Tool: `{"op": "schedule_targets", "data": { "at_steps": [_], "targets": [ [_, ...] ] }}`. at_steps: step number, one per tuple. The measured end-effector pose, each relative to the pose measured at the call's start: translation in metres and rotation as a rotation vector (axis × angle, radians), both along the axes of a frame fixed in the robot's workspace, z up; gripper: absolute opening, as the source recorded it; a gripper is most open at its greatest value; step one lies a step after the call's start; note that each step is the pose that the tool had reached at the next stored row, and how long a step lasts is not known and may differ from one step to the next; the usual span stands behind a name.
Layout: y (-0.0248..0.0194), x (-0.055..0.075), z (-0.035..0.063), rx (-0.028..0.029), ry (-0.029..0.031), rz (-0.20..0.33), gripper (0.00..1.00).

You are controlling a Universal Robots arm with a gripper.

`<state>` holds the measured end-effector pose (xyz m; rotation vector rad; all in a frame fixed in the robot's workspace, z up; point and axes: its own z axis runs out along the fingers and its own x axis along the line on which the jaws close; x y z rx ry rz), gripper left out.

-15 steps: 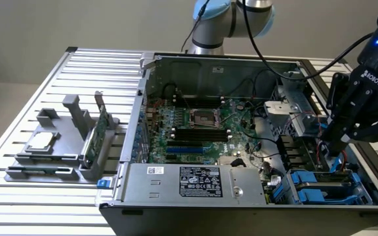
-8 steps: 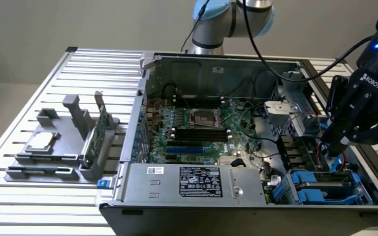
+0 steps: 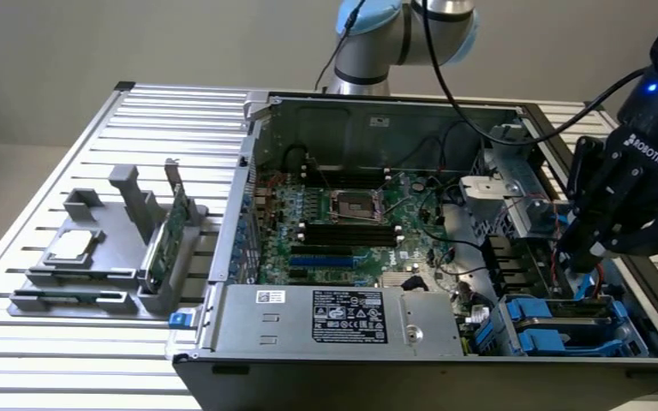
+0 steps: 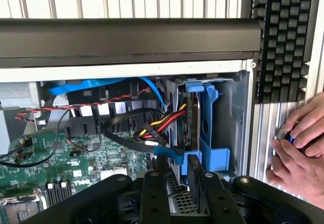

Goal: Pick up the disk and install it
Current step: 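Insert the second disk wire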

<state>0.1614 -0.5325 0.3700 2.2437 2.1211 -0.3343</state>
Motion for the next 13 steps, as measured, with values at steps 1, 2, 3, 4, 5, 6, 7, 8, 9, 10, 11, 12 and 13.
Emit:
{"op": "schedule_targets", "data": {
  "at_steps": [1,2,3,4,5,6,7,8,9,10,11,12,13],
  "targets": [
    [-0.0001,0.0000,-0.0007,0.0001,0.0000,0.000,0.31],
    [-0.0001,0.0000,-0.0013,0.0001,0.0000,0.000,0.31],
    [-0.0001,0.0000,-0.0018,0.0000,0.0000,0.000,0.29],
    [-0.0001,0.0000,-0.0022,-0.0001,0.0000,0.000,0.29],
    [-0.0001,0.0000,-0.0024,-0.0002,0.0000,0.000,0.22],
    [-0.0002,0.0000,-0.0026,-0.0001,0.0000,0.000,0.16],
    [-0.0003,0.0000,-0.0028,0.0000,-0.0001,0.000,0.16],
    [-0.0006,0.0000,-0.0030,0.0002,0.0000,0.000,0.16],
    [-0.0016,0.0000,-0.0031,0.0002,0.0000,0.000,0.16],
    [-0.0032,0.0000,-0.0032,0.0002,0.0000,0.000,0.16],
    [-0.0053,0.0000,-0.0032,0.0001,-0.0001,0.000,0.16],
    [-0.0075,0.0000,-0.0034,0.0001,-0.0001,0.000,0.16],
    [-0.0098,0.0000,-0.0035,0.0002,0.0000,0.000,0.16]
  ]
}}
